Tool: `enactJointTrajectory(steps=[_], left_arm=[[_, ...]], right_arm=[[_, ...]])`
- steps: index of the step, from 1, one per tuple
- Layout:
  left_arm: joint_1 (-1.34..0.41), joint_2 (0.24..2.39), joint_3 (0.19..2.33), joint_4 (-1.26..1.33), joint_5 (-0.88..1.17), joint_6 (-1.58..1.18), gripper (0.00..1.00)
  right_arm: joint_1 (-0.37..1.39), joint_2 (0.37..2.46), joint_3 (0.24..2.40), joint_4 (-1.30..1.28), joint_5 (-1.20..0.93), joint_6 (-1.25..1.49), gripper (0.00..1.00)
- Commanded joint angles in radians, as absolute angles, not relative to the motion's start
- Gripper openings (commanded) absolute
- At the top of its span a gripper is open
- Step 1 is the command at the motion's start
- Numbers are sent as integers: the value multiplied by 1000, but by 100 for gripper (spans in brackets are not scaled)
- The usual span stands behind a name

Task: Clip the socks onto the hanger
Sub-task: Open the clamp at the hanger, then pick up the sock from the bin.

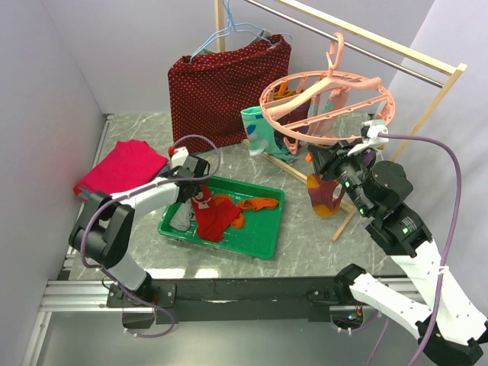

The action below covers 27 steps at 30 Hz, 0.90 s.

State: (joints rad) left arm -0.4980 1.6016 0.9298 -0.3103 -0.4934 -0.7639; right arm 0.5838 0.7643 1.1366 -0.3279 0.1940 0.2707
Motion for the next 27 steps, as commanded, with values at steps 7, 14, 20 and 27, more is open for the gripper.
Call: enactJointTrajectory(steps=[7,14,20,27], left_arm=[[-551,1485,931,-225,-422,-686,2],[-581,1554,971,-213,-328,-681,16],[-578,1627,1015,-244,-433,-698,43],[-580,1681,1065,-279,-512,-692,52]], right_arm=[[580,749,1129,-288,209,264,0],[580,752,1131,-288,204,270,0],[580,752,1129,-288,201,271,0],[580,749,1131,-290,204,268,0]])
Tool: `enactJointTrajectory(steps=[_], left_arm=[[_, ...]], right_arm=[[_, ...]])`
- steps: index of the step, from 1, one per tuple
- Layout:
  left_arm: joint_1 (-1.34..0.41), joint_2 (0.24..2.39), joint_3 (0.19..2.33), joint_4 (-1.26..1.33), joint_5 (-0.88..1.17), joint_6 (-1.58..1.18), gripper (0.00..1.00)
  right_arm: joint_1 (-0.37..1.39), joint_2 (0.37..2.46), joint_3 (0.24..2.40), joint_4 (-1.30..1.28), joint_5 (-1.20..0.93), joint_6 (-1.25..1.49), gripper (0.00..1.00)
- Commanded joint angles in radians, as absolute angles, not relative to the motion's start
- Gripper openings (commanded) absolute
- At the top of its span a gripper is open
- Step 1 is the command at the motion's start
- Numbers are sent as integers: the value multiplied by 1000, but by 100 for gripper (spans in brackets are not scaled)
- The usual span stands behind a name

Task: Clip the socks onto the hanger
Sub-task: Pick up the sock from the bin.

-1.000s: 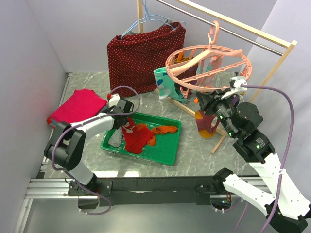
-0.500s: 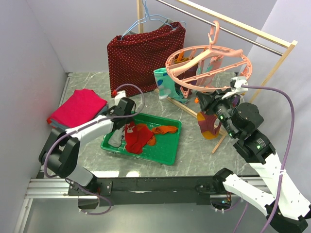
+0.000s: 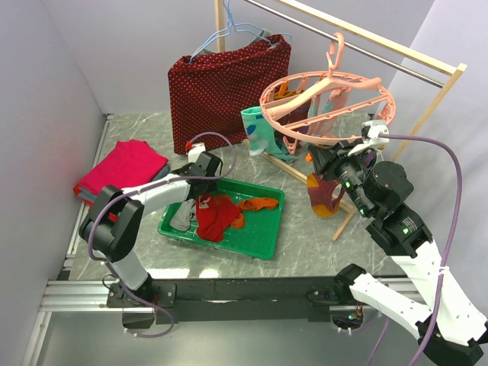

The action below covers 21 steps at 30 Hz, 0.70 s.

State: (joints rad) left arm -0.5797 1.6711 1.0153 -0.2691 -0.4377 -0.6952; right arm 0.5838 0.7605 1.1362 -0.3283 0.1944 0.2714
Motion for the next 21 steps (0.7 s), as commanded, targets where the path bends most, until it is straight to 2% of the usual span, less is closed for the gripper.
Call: enactJointTrajectory(steps=[1,11,14,18,21], left_arm=[[-578,1683,1063,-282,-521,-690,53],[-575,1736,1074,-325,-545,-706,52],[-574,1744,1081,-331,-552,-706,45],[-577,1715,1078,-337,-574,-703,18],[-592,1654,1074,-333,-597,-680,5]], right_arm=[[580,747,1131,-290,206,268,0],[580,752,1134,-288,206,264,0],[580,749,1132,-288,207,264,0],[580,747,1135,-288,207,261,0],[580,750,1138,-288,207,259,0]])
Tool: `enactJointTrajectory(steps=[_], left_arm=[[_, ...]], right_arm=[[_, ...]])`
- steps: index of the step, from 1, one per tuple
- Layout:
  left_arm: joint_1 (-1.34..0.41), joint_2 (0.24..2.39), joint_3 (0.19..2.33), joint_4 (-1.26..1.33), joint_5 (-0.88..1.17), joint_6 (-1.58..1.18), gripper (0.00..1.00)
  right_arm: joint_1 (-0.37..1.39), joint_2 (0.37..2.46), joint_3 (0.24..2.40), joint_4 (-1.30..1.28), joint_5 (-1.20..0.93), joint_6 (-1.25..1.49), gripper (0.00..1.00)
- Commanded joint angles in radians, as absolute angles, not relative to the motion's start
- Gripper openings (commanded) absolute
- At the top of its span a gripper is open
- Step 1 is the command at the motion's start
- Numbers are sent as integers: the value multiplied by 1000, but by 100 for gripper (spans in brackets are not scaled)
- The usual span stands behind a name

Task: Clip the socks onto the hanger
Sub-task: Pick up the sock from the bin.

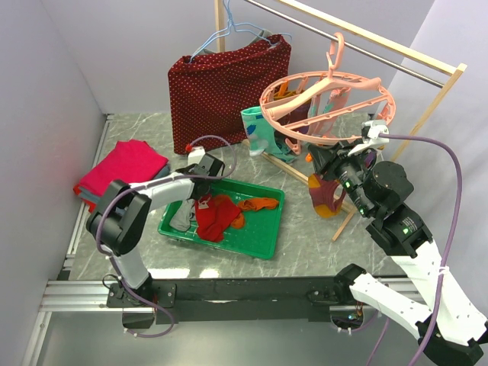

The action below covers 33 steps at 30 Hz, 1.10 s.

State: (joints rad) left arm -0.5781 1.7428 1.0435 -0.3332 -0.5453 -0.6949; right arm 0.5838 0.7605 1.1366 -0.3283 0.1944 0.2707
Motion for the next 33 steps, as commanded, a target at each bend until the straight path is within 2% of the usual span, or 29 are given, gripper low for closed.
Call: enactJointTrajectory(steps=[1,2,6,9,16,18,24,33], left_arm=[[-598,1637,1074,-328,-603,-658,4],[-615,1600,1077,-325,-606,-644,1],[-689,1488,1078,-269,-629,-546,1],[-755,1380,1065,-155,-565,-431,1],[-887,1206,1020,77,-209,-143,1],[-899,1183,1022,112,-29,-111,1],[-900,1239,1115,106,311,-68,1],[-900,1382,1269,136,558,-69,2]], right_arm=[[580,752,1140,-288,207,259,0],[580,753,1140,-288,204,261,0],[581,752,1140,-282,206,261,0],[580,749,1141,-282,207,262,0],[580,747,1143,-287,203,267,0],[580,746,1141,-282,199,270,0],[578,747,1141,-281,184,270,0],[580,739,1140,-273,140,256,0]])
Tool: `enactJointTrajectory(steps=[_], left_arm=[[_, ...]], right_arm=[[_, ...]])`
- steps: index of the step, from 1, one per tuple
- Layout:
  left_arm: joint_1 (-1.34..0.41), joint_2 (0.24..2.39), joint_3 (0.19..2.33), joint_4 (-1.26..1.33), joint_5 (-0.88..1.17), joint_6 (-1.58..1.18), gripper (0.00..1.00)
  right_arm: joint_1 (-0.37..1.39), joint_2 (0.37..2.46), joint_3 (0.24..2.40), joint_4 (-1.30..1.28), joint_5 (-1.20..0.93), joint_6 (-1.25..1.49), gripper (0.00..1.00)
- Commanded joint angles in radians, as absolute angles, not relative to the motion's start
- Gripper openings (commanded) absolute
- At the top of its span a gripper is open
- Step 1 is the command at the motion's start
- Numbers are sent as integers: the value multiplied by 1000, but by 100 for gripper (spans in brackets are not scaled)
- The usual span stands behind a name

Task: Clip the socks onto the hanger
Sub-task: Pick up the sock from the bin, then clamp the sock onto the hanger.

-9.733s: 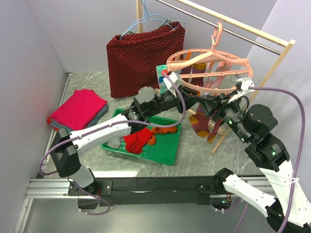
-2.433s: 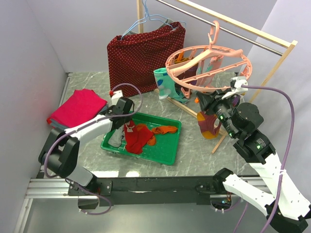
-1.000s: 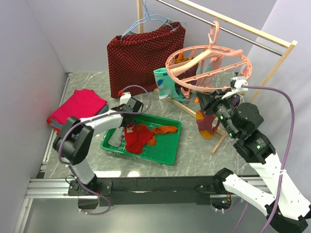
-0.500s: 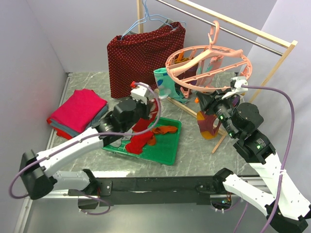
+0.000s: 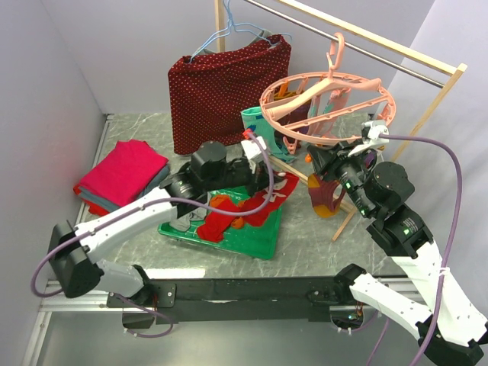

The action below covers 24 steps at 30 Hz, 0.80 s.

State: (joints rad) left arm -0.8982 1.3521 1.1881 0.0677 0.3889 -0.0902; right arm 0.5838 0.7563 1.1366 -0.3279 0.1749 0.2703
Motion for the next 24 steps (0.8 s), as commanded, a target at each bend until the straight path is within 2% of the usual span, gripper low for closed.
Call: enactJointTrajectory(steps=[1,17,24], left_arm=[[-900,1391,1288,143,577,-69,2],[-887,1497,1427,176,549,-103,1],[-854,1520,1453,199,600,-163,1]], right_arm=[[580,739,1138,-270,137,255,0],[580,739,1138,-264,104,230,0],[580,736,1134,-264,101,224,0]])
